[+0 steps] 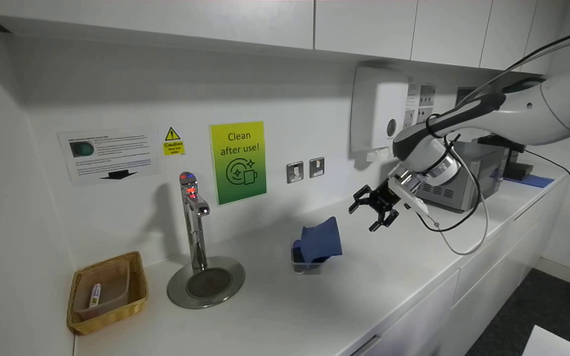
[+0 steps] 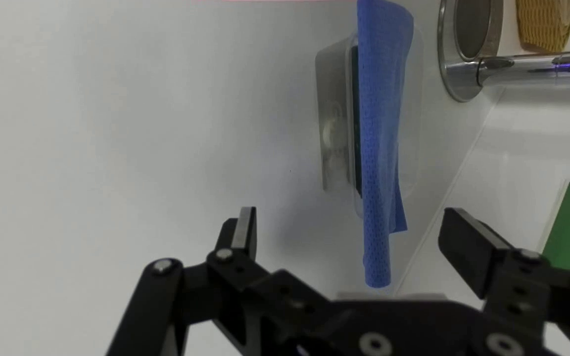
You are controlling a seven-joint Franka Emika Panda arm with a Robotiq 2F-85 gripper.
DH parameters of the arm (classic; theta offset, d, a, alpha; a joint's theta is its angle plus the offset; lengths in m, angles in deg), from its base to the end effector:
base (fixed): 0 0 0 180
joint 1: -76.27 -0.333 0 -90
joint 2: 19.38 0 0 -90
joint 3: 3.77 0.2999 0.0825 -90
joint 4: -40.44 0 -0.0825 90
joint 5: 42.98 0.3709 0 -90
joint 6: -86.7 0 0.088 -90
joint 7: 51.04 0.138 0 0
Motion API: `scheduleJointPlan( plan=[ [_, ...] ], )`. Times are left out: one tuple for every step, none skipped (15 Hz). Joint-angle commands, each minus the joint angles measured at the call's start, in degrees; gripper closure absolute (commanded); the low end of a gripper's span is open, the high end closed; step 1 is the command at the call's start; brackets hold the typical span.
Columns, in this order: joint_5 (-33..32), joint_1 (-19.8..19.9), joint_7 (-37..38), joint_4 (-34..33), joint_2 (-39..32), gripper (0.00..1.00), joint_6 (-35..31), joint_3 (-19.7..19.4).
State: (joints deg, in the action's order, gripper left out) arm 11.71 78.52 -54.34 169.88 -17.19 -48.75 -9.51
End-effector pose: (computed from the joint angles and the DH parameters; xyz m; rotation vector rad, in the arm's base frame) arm 0.5303 -0.0464 0.3644 -2.2716 0.8844 -0.2516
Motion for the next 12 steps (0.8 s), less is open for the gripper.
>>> scheduleJointPlan(
  plan=[
    [1.7, 0.5, 1.6, -3.4, -2.4, 0.00, -1.3, 0.8],
    [1.9, 0.5, 1.4, -4.1, -3.0, 0.00, -1.5, 0.8],
    [2.0, 0.6, 1.3, -4.8, -3.8, 0.00, -1.6, 0.7],
    [2.1, 0.7, 1.2, -5.4, -4.4, 0.00, -1.8, 0.7],
    [2.0, 0.8, 1.3, -6.1, -5.0, 0.00, -2.0, 0.7],
    [2.0, 0.9, 1.3, -6.6, -5.6, 0.00, -2.1, 0.7],
    [2.0, 0.9, 1.3, -7.0, -6.0, 0.00, -2.3, 0.7],
    [2.1, 1.0, 1.2, -7.5, -6.6, 0.00, -2.6, 0.8],
    [2.2, 1.0, 1.1, -7.9, -7.0, 0.00, -2.8, 0.8],
    [2.4, 1.0, 1.0, -8.4, -7.5, 0.00, -3.0, 0.9],
    [2.6, 1.1, 0.7, -9.1, -8.2, 0.00, -3.0, 0.9],
    [2.9, 1.0, 0.6, -9.6, -8.6, 0.00, -2.9, 1.0]
  ],
)
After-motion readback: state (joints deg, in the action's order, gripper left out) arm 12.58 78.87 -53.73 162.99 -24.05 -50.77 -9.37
